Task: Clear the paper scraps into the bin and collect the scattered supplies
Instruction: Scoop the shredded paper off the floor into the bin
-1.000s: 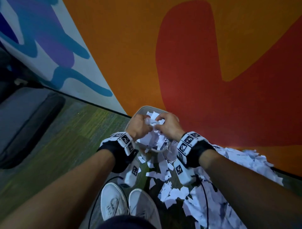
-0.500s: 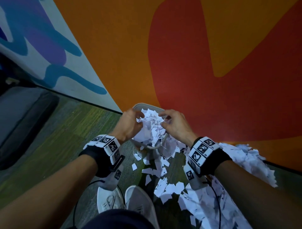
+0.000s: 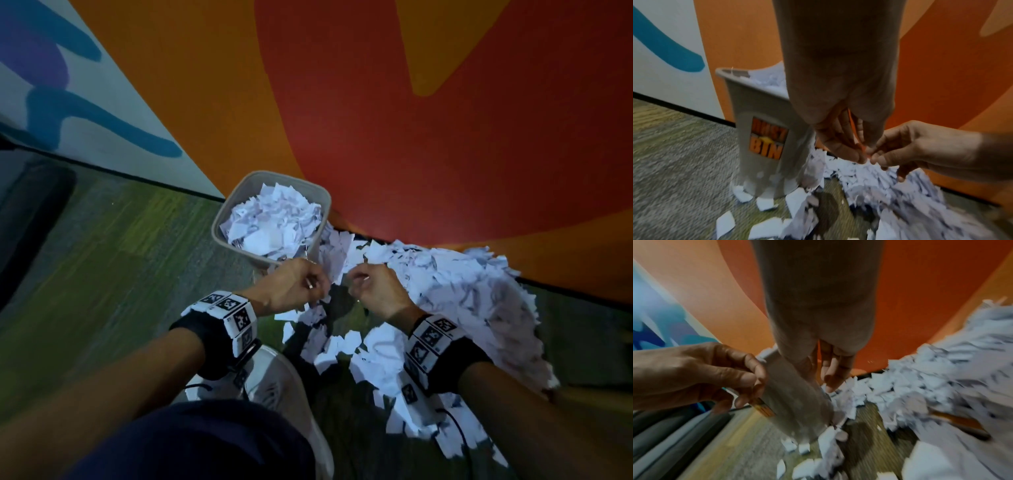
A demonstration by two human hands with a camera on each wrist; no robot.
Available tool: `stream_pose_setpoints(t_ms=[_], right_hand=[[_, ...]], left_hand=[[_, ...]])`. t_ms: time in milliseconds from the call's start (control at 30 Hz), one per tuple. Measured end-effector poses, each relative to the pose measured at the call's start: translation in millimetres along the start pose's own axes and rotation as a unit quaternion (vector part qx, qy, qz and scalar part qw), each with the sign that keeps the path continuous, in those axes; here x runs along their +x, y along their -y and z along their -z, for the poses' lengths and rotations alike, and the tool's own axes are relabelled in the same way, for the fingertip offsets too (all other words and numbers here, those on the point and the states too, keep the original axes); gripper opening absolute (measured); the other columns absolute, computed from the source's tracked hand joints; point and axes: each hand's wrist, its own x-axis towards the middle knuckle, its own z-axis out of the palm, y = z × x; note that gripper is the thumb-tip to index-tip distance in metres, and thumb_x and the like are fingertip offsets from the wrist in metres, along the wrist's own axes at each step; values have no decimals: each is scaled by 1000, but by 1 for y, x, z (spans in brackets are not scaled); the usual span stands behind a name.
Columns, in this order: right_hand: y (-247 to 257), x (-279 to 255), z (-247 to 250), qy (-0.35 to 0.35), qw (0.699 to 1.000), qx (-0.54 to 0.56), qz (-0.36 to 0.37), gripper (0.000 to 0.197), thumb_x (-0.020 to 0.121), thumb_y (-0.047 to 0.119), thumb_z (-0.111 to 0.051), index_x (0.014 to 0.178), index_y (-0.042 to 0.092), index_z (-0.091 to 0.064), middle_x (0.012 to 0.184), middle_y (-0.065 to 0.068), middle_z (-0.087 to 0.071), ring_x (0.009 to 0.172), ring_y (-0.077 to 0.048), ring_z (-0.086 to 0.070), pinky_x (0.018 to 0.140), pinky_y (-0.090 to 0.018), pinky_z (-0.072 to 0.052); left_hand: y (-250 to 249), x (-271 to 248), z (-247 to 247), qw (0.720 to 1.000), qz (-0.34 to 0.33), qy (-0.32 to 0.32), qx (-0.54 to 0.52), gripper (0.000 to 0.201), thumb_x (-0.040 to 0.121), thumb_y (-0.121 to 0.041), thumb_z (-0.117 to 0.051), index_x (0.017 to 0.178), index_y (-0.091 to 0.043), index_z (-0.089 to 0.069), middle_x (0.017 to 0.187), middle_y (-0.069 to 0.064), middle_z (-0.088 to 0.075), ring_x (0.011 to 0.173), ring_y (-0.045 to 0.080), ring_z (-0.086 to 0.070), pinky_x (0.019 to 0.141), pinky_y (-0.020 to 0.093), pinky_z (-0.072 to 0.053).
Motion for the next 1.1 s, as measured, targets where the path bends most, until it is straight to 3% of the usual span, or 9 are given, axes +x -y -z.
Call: stream_pose_setpoints(t_ms=[100, 300, 467, 567, 633, 700, 767, 867, 1100], right_hand=[[-34, -7, -22, 61, 997, -15, -36, 25, 88, 5, -62, 112, 7, -69, 105, -11, -71, 100, -28, -66, 88, -34, -52], [-90, -3, -68, 130, 986, -28, -102, 46, 83, 9, -74, 127, 6, -60, 123, -15, -63, 108, -29, -64, 88, -39, -54], [-134, 3, -121, 137, 982, -85, -98, 92, 66, 57, -78, 144, 37, -34, 145, -5, -41, 126, -27, -46, 94, -42, -47], [-134, -1, -150, 120, 973, -176, -92, 112, 66, 73, -70, 153, 28, -17, 154, -13, -18, 137, -39, -25, 111, -53, -31], [-120, -7, -170, 98, 965, -208, -125, 99, 81, 52, -72, 155, 24, -13, 156, -19, -13, 140, -39, -19, 112, -45, -27], [-105, -16, -188, 47, 969, -202, -137, 104, 69, 52, -82, 151, 21, -27, 147, -20, -28, 132, -39, -32, 99, -46, -44], [-99, -19, -207, 24, 973, -200, -116, 92, 61, 49, -83, 138, 13, -48, 126, -16, -42, 110, -33, -42, 83, -43, -46], [-96, -16, -216, -8, 985, -131, -112, 64, 69, 15, -70, 129, 14, -47, 119, -12, -36, 106, -28, -33, 84, -44, -38], [-104, 5, -207, 74, 992, -50, -88, 26, 79, 10, -64, 105, 15, -62, 113, -12, -53, 107, -31, -50, 85, -28, -36]], left_hand=[[38, 4, -20, 1000, 17, 14, 15, 12, 88, -4, -65, 94, -11, -73, 77, -14, -68, 65, 2, -65, 59, 19, -51], [101, 13, -52, 994, 100, 35, 17, 40, 85, -29, -72, 121, -12, -65, 120, 8, -66, 103, 25, -66, 87, 33, -53], [148, 17, -73, 985, 129, 37, 106, 89, 68, -61, -66, 143, -17, -47, 146, 7, -48, 133, 26, -46, 106, 33, -40], [185, 27, -88, 967, 181, 43, 176, 113, 58, -71, -64, 155, -32, -19, 162, 13, -18, 149, 38, -16, 118, 53, -25], [195, 28, -96, 962, 211, 15, 170, 120, 64, -60, -78, 155, -40, 0, 164, 16, 3, 149, 44, -5, 117, 61, -22], [194, 27, -103, 957, 232, -4, 175, 120, 71, -52, -82, 154, -45, 5, 164, 12, 10, 148, 46, -3, 113, 65, -28], [193, 28, -112, 950, 244, 8, 197, 118, 75, -48, -81, 153, -48, 6, 164, 11, 10, 148, 46, -2, 110, 68, -29], [188, 34, -124, 947, 212, 13, 241, 112, 80, -41, -79, 152, -51, 6, 163, 11, 2, 146, 46, -6, 107, 72, -28], [200, 53, -127, 959, 119, -21, 257, 55, 90, -17, -65, 138, -32, -43, 140, 10, -30, 121, 34, -32, 98, 50, -47]])
